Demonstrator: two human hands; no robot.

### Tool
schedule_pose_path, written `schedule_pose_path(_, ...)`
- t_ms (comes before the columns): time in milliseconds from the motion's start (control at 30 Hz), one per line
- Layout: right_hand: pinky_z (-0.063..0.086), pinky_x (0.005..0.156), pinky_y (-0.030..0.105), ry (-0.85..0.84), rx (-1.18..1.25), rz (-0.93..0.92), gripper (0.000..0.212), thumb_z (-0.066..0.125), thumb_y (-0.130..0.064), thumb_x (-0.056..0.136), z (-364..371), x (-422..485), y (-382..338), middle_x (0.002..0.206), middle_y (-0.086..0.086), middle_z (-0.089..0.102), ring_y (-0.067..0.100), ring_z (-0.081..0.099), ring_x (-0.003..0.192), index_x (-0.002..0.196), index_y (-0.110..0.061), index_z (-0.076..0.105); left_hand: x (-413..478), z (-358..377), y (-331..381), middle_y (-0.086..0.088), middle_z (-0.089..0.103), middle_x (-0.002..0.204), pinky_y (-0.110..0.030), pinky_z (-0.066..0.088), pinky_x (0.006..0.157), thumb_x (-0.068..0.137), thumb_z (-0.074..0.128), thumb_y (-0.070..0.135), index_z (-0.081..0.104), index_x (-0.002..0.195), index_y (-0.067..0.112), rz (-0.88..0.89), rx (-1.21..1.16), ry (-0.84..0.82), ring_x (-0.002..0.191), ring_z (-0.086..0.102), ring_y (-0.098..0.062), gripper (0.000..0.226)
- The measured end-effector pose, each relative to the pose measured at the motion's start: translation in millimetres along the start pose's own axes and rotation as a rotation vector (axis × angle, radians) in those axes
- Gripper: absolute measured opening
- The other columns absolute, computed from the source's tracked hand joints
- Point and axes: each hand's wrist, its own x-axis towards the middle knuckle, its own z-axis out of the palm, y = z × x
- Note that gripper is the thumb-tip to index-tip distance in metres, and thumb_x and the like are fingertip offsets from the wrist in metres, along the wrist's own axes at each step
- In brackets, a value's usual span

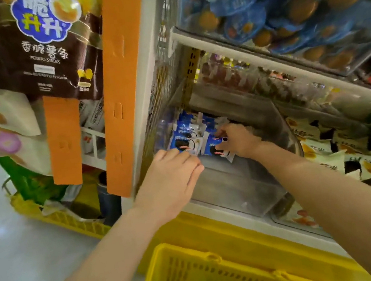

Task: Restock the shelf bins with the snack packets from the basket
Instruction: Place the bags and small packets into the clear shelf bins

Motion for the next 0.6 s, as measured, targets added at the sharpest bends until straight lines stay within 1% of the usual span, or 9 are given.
schedule_pose_path(67, 0.040, 0.093, 0.029, -0.029, -0.038, -0.002, 0.039, 0.063, -0.013, 0.088, 6, 7, 0, 0.127, 0.015, 0.055, 0.026, 0.052, 0.116, 0.125, -0.004, 0.054, 0, 1, -2, 0.002, 0.065, 0.094, -0.037, 0.040, 0.085, 0.095, 0.022, 0.033, 0.064, 0.099, 0.018, 0.004, -0.011, -0.023, 0.088, 0.057, -0.018, 0.045)
schedule_pose_path(167, 0.041, 0.094, 0.033, 0.019, -0.113, -0.001, 0.036, 0.059, -0.013, 0.090, 10, 12, -2, 0.125, 0.017, 0.056, 0.028, 0.053, 0.114, 0.125, -0.006, 0.054, -1, 3, -2, 0.000, 0.065, 0.092, -0.038, 0.040, 0.084, 0.096, 0.028, 0.030, 0.064, 0.098, 0.017, 0.005, 0.029, -0.006, 0.087, 0.056, -0.020, 0.039)
schedule_pose_path(233, 0.039, 0.098, 0.036, 0.039, -0.250, -0.046, 0.039, 0.060, -0.018, 0.090, 11, 12, -3, 0.130, 0.015, 0.052, 0.028, 0.049, 0.118, 0.127, -0.010, 0.052, -1, 5, -3, -0.001, 0.065, 0.090, -0.037, 0.042, 0.082, 0.096, 0.030, 0.028, 0.065, 0.096, 0.016, 0.002, 0.057, 0.003, 0.086, 0.057, -0.021, 0.037)
schedule_pose_path(300, 0.037, 0.101, 0.037, 0.045, -0.323, -0.074, 0.045, 0.061, -0.023, 0.088, 10, 12, -5, 0.135, 0.013, 0.046, 0.028, 0.045, 0.122, 0.131, -0.013, 0.049, -1, 3, -2, -0.001, 0.065, 0.090, -0.037, 0.043, 0.082, 0.096, 0.029, 0.028, 0.065, 0.096, 0.016, 0.002, 0.074, -0.006, 0.085, 0.058, -0.021, 0.038)
schedule_pose_path(367, 0.036, 0.102, 0.039, 0.034, -0.330, -0.078, 0.053, 0.062, -0.024, 0.088, 7, 6, -9, 0.139, 0.013, 0.042, 0.029, 0.043, 0.125, 0.135, -0.013, 0.042, 0, 1, -1, -0.001, 0.066, 0.093, -0.037, 0.043, 0.083, 0.096, 0.027, 0.029, 0.065, 0.098, 0.016, 0.012, 0.073, -0.027, 0.087, 0.058, -0.021, 0.040)
schedule_pose_path(433, 0.036, 0.102, 0.039, 0.069, -0.309, -0.091, 0.056, 0.060, -0.024, 0.090, 3, -3, -14, 0.140, 0.013, 0.038, 0.029, 0.042, 0.126, 0.139, -0.013, 0.036, 0, -1, -1, -0.001, 0.065, 0.096, -0.038, 0.040, 0.086, 0.096, 0.026, 0.029, 0.064, 0.101, 0.016, 0.016, 0.062, -0.046, 0.092, 0.057, -0.020, 0.041)
schedule_pose_path(533, 0.042, 0.099, 0.043, 0.163, -0.177, -0.113, 0.046, 0.052, -0.025, 0.095, -7, -27, -24, 0.137, 0.013, 0.039, 0.031, 0.047, 0.121, 0.137, -0.012, 0.037, -1, 0, -1, 0.001, 0.062, 0.108, -0.035, 0.033, 0.094, 0.099, 0.026, 0.030, 0.060, 0.110, 0.018, -0.006, 0.057, -0.072, 0.102, 0.052, -0.017, 0.038)
schedule_pose_path(600, 0.046, 0.093, 0.046, 0.186, -0.141, -0.142, 0.043, 0.046, -0.029, 0.097, -12, -50, -28, 0.137, 0.010, 0.039, 0.031, 0.051, 0.116, 0.136, -0.014, 0.036, -3, 3, 3, 0.001, 0.059, 0.116, -0.034, 0.029, 0.099, 0.100, 0.028, 0.028, 0.057, 0.116, 0.019, -0.042, 0.047, -0.072, 0.109, 0.048, -0.017, 0.034)
